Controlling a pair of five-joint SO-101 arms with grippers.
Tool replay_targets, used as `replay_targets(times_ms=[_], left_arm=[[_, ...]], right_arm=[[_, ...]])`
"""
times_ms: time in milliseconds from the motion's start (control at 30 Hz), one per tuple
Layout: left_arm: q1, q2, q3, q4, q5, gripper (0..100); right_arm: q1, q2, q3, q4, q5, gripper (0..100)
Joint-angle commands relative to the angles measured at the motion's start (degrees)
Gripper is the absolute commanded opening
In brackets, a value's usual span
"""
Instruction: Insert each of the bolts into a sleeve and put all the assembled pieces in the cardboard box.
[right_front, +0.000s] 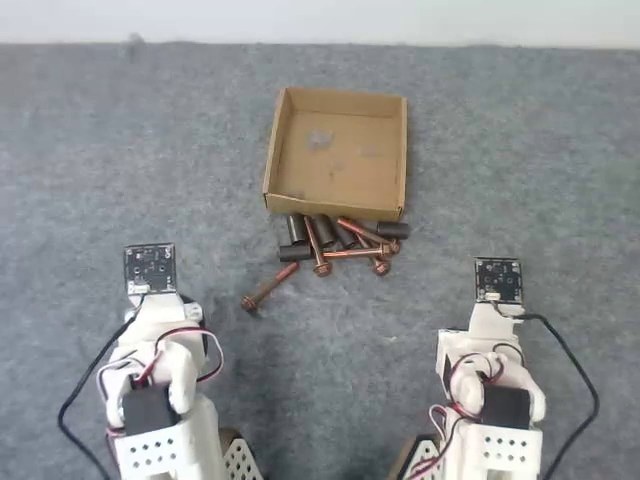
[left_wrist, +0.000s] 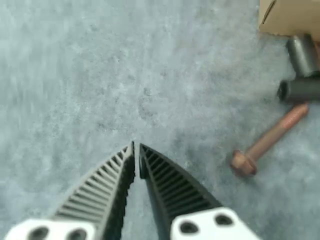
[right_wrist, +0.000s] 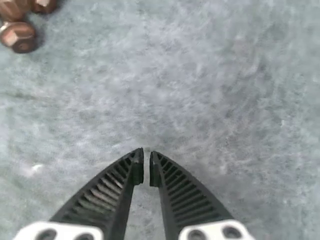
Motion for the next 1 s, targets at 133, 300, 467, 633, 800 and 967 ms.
replay_targets(times_ms=[133,300,467,633,800,967], left_arm=[[4.0,-1.1,-3.1,-14.2,-0.3,1],[4.9,-1.1,-3.1,-14.0,-0.1,1],[2.6,-1.1,-7.7,-8.2,0.1,1],[2.8,-1.1,-12.7,-2.5,0.2,1],[2.8,-1.0,-12.8,-2.7,0.2,1],[2.5,7.7,-15.3,-6.1,0.2,1]], right_arm=[[3.1,-1.1,-1.9,-5.0,-0.8,0.6],[3.1,-1.1,-0.7,-5.1,-0.4,0.6],[3.1,-1.1,-0.4,-5.0,2.8,0.6],[3.0,-1.1,-0.3,-5.1,6.1,0.6],[3.0,-1.1,-0.2,-5.1,6.1,0.6],[3.0,-1.1,-0.1,-5.1,6.1,0.6]])
